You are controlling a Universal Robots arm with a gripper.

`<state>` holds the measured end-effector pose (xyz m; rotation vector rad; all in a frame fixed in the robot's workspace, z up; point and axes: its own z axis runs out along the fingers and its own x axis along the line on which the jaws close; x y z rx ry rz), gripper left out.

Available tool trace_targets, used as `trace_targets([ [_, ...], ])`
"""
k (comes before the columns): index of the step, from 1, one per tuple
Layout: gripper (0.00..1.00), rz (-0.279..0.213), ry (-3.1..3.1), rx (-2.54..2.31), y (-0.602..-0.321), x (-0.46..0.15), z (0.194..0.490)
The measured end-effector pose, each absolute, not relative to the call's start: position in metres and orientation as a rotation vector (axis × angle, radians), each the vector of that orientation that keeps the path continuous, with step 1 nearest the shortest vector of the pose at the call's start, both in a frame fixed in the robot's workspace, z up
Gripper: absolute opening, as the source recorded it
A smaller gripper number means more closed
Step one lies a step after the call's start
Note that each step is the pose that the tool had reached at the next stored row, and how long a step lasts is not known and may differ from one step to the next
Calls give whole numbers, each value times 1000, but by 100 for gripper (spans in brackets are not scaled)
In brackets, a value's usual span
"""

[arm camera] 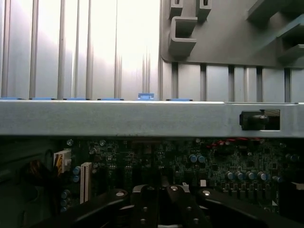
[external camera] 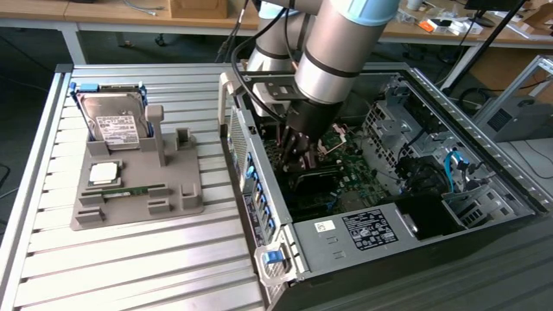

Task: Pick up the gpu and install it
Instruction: 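Press down on the gpu until it lock into place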

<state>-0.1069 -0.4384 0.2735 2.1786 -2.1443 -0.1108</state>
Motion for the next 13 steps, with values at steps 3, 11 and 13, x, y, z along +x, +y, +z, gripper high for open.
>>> trace_targets([
  [3,11,-111,-2144,2179,-438,-107,274],
  [11,11,-134,-2153,2190,-443,-108,273],
  [13,11,-145,-2157,2196,-444,-108,274],
])
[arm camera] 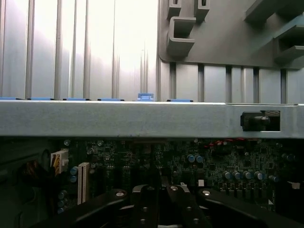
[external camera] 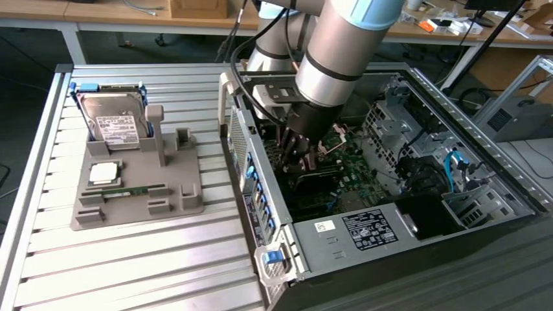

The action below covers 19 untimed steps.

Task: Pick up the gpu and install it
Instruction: 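Press down on the gpu until it lock into place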

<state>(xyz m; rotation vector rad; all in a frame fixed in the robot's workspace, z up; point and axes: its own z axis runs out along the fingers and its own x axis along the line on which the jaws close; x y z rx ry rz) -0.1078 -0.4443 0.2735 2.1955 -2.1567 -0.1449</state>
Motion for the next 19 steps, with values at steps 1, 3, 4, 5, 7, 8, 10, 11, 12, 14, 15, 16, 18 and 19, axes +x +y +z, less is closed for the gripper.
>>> trace_targets([
  [1,11,-149,-2158,2198,-445,-108,274],
  [3,11,-160,-2162,2203,-446,-108,274],
  [4,11,-168,-2165,2207,-448,-108,274],
  [5,11,-176,-2167,2211,-449,-108,274],
  [7,11,-178,-2168,2211,-449,-108,274],
  [8,11,-178,-2168,2211,-449,-108,274],
  [10,11,-178,-2168,2211,-450,-108,274],
  [11,11,-178,-2168,2211,-450,-108,274],
  [12,11,-178,-2168,2211,-450,-108,274],
  [14,11,-178,-2168,2211,-450,-108,273],
  [15,11,-178,-2168,2212,-450,-108,274],
  [16,11,-178,-2168,2212,-451,-108,273],
  [18,11,-178,-2168,2212,-451,-108,273],
  [19,11,-178,-2168,2211,-451,-108,274],
])
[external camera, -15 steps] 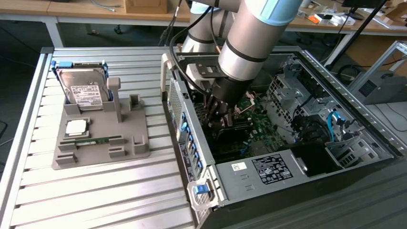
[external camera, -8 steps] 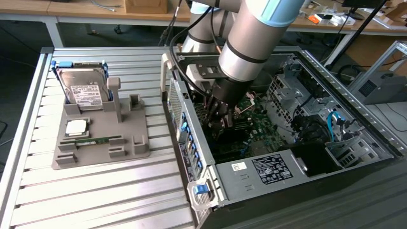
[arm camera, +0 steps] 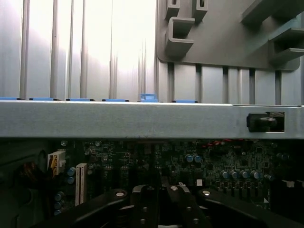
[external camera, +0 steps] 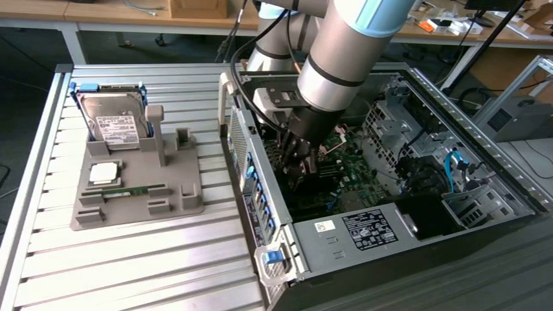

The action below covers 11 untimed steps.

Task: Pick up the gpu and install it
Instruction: 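Press down on the gpu until it lock into place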

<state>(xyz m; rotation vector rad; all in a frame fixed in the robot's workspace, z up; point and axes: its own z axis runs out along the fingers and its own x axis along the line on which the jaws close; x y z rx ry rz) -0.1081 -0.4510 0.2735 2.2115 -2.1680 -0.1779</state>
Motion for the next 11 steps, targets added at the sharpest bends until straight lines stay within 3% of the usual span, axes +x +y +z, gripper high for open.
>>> trace_targets([
  [11,11,-180,-2169,2213,-452,-108,273],
])
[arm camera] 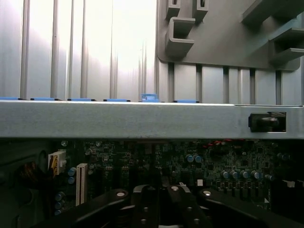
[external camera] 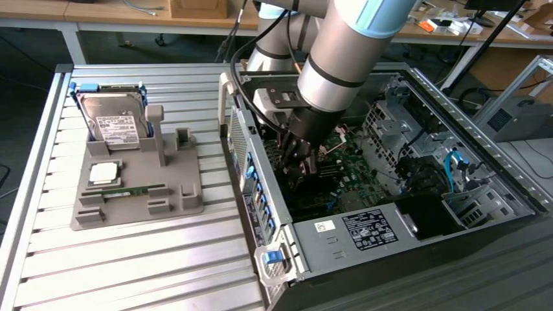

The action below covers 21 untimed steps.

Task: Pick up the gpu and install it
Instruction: 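Press down on the gpu until it lock into place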

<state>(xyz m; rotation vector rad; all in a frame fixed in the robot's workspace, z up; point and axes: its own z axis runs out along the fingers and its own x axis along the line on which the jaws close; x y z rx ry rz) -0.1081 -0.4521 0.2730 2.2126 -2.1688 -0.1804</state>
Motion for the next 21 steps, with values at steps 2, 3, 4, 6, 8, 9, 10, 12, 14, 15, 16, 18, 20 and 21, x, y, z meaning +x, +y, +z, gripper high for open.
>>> trace_targets([
  [2,11,-181,-2169,2213,-452,-108,273],
  [3,11,-181,-2169,2213,-452,-108,273],
  [4,11,-182,-2169,2213,-453,-108,273],
  [6,11,-182,-2170,2214,-453,-108,273],
  [8,11,-183,-2170,2214,-453,-108,272],
  [9,11,-184,-2170,2214,-453,-108,272],
  [10,11,-185,-2170,2215,-453,-108,272],
  [12,11,-185,-2171,2215,-453,-108,272],
  [14,11,-186,-2171,2215,-454,-108,272],
  [15,11,-187,-2171,2215,-454,-108,272],
  [16,11,-187,-2171,2216,-454,-108,272],
  [18,11,-188,-2171,2216,-454,-108,272],
  [20,11,-188,-2171,2216,-454,-108,272],
  [21,11,-188,-2172,2216,-454,-108,272],
])
